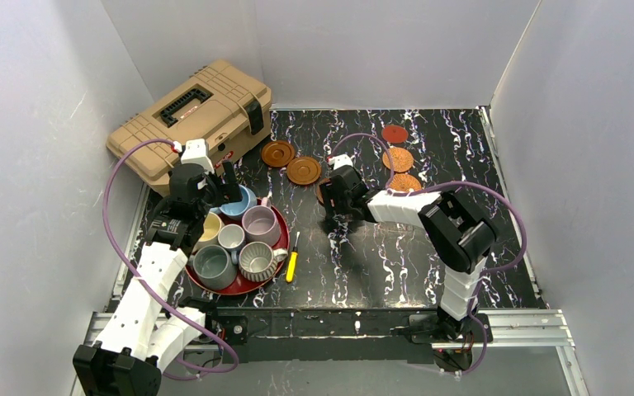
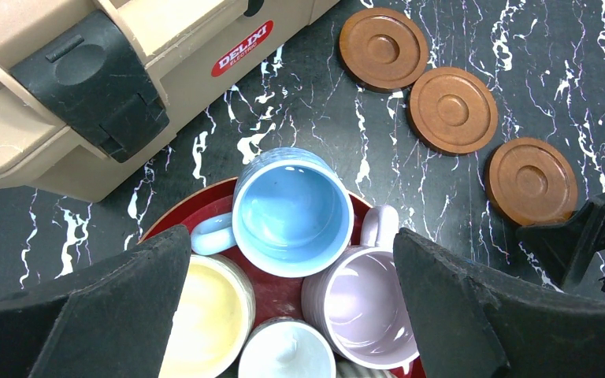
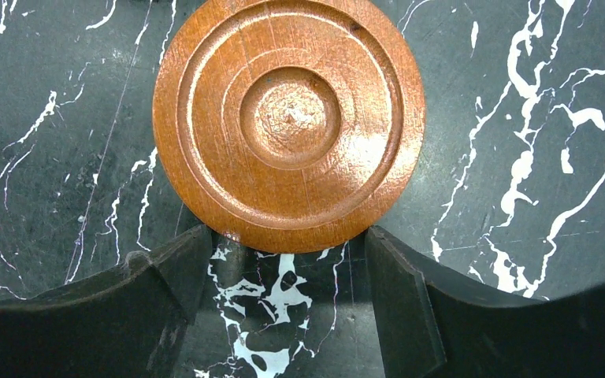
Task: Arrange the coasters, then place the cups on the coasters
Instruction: Move the coaster to the center of the board.
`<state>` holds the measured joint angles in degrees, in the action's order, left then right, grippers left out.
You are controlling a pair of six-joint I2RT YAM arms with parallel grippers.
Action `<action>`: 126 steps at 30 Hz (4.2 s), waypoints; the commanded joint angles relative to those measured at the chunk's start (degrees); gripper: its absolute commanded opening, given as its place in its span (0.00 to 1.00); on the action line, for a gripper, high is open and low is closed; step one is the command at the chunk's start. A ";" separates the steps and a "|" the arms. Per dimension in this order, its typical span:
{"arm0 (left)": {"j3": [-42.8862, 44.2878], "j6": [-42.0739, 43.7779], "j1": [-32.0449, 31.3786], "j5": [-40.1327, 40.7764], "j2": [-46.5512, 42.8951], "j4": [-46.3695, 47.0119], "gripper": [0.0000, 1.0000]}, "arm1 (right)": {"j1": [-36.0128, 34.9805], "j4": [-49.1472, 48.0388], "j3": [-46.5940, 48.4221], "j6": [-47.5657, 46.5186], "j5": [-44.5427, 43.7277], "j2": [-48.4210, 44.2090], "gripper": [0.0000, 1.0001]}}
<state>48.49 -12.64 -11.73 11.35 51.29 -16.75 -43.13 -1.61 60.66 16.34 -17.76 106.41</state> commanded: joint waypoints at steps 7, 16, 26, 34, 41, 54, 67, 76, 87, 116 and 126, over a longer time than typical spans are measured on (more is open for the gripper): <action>1.65 0.26 0.30 0.94 -0.56 -0.53 0.99 | 0.85 1.52 0.50 1.42 0.51 4.82 0.78; 1.70 0.33 0.30 0.86 -0.62 -0.65 0.99 | 1.35 1.52 0.43 2.47 0.35 5.15 0.78; 1.70 0.43 0.30 0.86 -0.74 -0.58 0.99 | 1.83 1.52 0.35 2.75 0.50 5.43 0.78; 1.69 0.38 0.30 0.73 -0.67 -0.56 0.99 | 1.83 1.52 0.66 2.52 1.54 6.25 0.78; 1.74 0.34 0.30 0.60 -0.66 -0.47 0.99 | 1.84 1.52 0.97 2.47 2.17 6.51 0.78; 1.78 0.32 0.30 0.51 -0.60 -0.39 0.99 | 1.77 7.62 -0.40 1.88 3.17 -2.52 0.95; 1.44 -0.03 0.30 0.25 -1.58 -0.56 0.99 | 11.33 19.92 -3.12 -0.73 0.27 -19.34 0.95; 1.44 0.05 0.30 0.25 -1.23 -0.65 0.99 | 24.55 20.18 1.09 -1.92 7.98 -16.11 0.81; 1.52 0.23 0.30 0.62 -1.27 -0.56 0.99 | 28.02 20.69 8.35 -3.29 5.43 -6.04 0.67; 1.52 0.12 0.30 0.55 -1.81 -0.64 0.99 | 27.64 22.30 3.01 -3.47 9.65 -2.06 0.51; 1.52 0.01 0.34 0.33 -1.80 -0.65 0.99 | 23.98 23.40 -1.24 -1.96 10.28 -5.11 0.51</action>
<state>48.80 -12.64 -11.73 11.42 50.78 -16.93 -16.82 16.58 62.22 12.67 -9.74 101.69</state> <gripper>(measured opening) 0.992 0.513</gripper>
